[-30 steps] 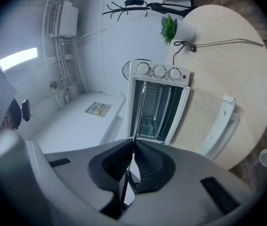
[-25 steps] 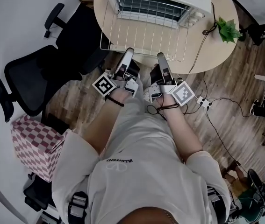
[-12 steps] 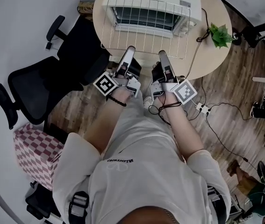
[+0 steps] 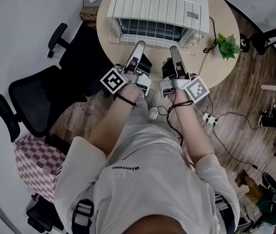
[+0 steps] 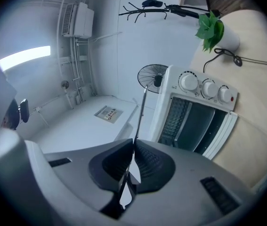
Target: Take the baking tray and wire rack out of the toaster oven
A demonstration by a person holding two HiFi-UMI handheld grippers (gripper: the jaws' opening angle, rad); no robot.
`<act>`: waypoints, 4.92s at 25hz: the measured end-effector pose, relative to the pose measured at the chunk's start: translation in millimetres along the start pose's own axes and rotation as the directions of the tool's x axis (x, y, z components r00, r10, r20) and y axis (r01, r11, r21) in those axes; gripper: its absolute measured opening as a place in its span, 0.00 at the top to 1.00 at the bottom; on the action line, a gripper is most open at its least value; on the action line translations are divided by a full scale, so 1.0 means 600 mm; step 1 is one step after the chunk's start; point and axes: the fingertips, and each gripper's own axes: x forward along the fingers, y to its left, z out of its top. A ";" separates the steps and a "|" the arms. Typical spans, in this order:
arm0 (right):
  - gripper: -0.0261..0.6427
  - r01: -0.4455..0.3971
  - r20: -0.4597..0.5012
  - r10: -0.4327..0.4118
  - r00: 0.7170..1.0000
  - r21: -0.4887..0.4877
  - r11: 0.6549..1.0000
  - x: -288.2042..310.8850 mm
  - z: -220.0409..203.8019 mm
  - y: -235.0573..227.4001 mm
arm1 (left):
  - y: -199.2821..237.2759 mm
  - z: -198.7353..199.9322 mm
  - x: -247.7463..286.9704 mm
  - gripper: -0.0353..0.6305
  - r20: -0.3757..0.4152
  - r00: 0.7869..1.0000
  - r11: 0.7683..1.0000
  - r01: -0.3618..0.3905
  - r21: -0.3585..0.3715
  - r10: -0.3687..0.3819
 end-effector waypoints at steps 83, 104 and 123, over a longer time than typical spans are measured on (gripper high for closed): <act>0.69 0.275 -0.025 -0.274 0.961 0.064 0.959 0.059 -0.008 -0.240 | 0.276 0.043 0.010 0.58 -0.136 0.930 0.940 -0.336 0.056 0.341; 0.72 0.312 -0.010 -0.312 0.950 0.085 0.946 0.151 -0.027 -0.400 | 0.441 0.052 0.046 0.80 -0.046 0.919 0.920 -0.393 -0.006 0.392; 0.73 0.330 0.045 -0.337 0.940 0.118 0.937 0.195 -0.016 -0.448 | 0.485 0.068 0.085 0.84 0.040 0.925 0.914 -0.368 -0.169 0.379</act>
